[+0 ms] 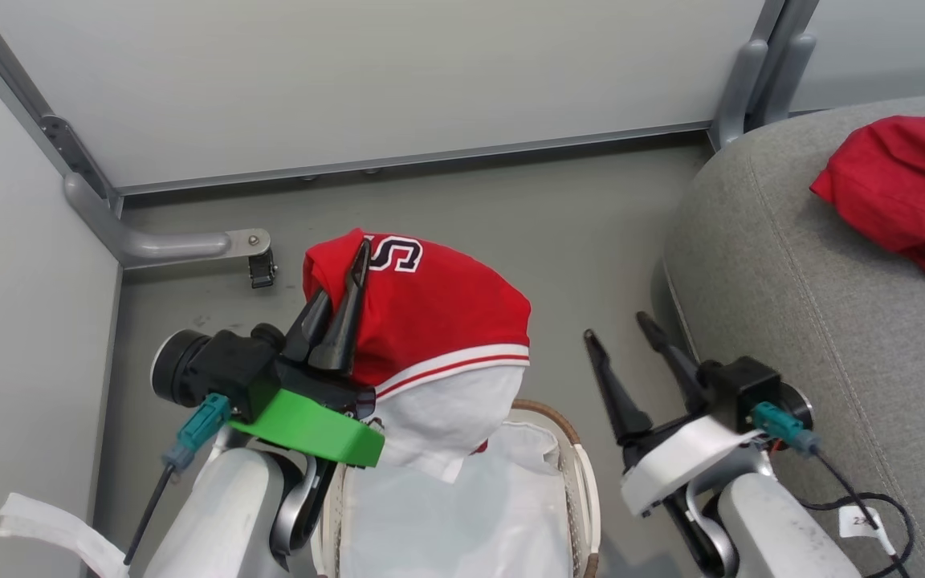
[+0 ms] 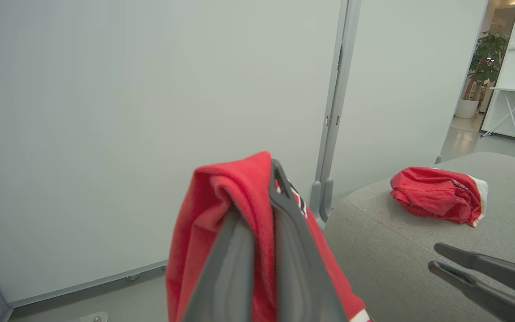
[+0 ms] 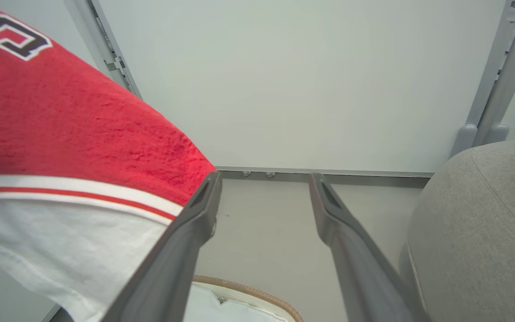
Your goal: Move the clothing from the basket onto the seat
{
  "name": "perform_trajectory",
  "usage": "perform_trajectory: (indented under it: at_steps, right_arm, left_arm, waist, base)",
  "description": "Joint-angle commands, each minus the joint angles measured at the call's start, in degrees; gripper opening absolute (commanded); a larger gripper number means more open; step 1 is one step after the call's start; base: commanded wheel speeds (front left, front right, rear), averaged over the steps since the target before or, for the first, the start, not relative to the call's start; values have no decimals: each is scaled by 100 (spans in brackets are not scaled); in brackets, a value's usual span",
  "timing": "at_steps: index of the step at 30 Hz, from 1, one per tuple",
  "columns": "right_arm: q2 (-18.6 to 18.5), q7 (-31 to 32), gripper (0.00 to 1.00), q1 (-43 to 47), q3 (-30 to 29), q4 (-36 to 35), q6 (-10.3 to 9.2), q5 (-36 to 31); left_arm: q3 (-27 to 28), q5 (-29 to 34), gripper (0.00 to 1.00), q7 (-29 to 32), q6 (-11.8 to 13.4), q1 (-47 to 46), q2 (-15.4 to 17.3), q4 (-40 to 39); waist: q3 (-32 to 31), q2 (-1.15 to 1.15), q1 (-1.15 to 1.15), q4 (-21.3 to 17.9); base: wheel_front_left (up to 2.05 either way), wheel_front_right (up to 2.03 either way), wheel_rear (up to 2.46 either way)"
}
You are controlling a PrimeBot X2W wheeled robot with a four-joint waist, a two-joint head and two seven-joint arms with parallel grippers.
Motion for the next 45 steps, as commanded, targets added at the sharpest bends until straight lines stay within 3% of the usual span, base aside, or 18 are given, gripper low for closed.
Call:
perform_trajectory:
  at_steps: [1, 4, 10, 17, 24, 25, 26, 27, 32, 33, 34, 40, 45]
  right_arm:
    - [-16, -29, 100, -58, 239, -22, -8, -45]
    - [-65, -29, 100, -308, 959, -49, -8, -46]
    - [-619, -29, 100, -1252, 2512, -90, -8, 465]
    - [-931, 136, 100, -2341, 3499, 150, -8, 774]
    - [-802, 263, 100, -2814, 4279, 614, -8, 1223]
    - [-777, 251, 79, -2815, 4347, 706, -8, 1352]
    - [-757, 239, 22, -2779, 4390, 776, -8, 1462]
    - [-739, 221, 0, -2718, 4456, 871, -8, 1582]
    - [-655, 51, 0, -2426, 4303, 1157, -8, 1905]
    - [-642, 29, 0, -2335, 4203, 1201, -8, 1930]
    - [-646, 9, 0, -2271, 4125, 1218, -8, 1908]
    - [-614, -25, 0, -1744, 3097, 854, -8, 1640]
    - [-548, -27, 0, -1199, 2308, 416, -8, 1241]
  left_arm:
    - [-18, 54, 0, -1, 8, 98, -9, -23]
    - [-89, 68, 0, -1, 8, 151, -28, -46]
    - [-392, -40, 0, -1, 8, 162, 11, -45]
    - [-652, -104, 0, -1, 7, 138, -19, -78]
    - [-1103, -259, 0, -1, 7, -11, -1, -57]
    - [-1145, -279, 0, -1, 8, -36, -9, -59]
    - [-1150, -296, 0, -1, 7, -44, -19, -58]
    - [-1150, -296, 0, -1, 8, -51, -29, -61]
    - [-1015, -231, 0, -3, 8, 50, -62, -80]
    - [-950, -199, 37, -3, 8, 79, -74, -101]
    - [-912, -201, 100, -3, 8, 111, -88, -88]
    - [-616, -21, 100, 0, 8, 258, -87, -113]
    - [-495, 57, 100, 1, 8, 366, -33, -125]
  waist:
    - [-76, 0, 1, 34]
    - [-124, 0, 1, 77]
    - [-182, 0, 1, 184]
    - [-146, 0, 1, 319]
    - [-105, 0, 1, 521]
    - [-102, 0, 1, 553]
    - [-94, 0, 1, 580]
    - [-82, 0, 1, 605]
    - [-12, 0, 1, 597]
    - [3, 0, 1, 567]
    - [18, 0, 1, 534]
    - [111, 0, 1, 109]
    - [198, 0, 1, -493]
  base:
    - [0, 0, 0]
    - [0, 0, 0]
    - [0, 0, 0]
    - [0, 0, 0]
    - [0, 0, 0]
    - [0, 0, 0]
    - [0, 0, 0]
    - [0, 0, 0]
    - [0, 0, 0]
    - [0, 0, 0]
    - [0, 0, 0]
    - [0, 0, 0]
    - [0, 0, 0]
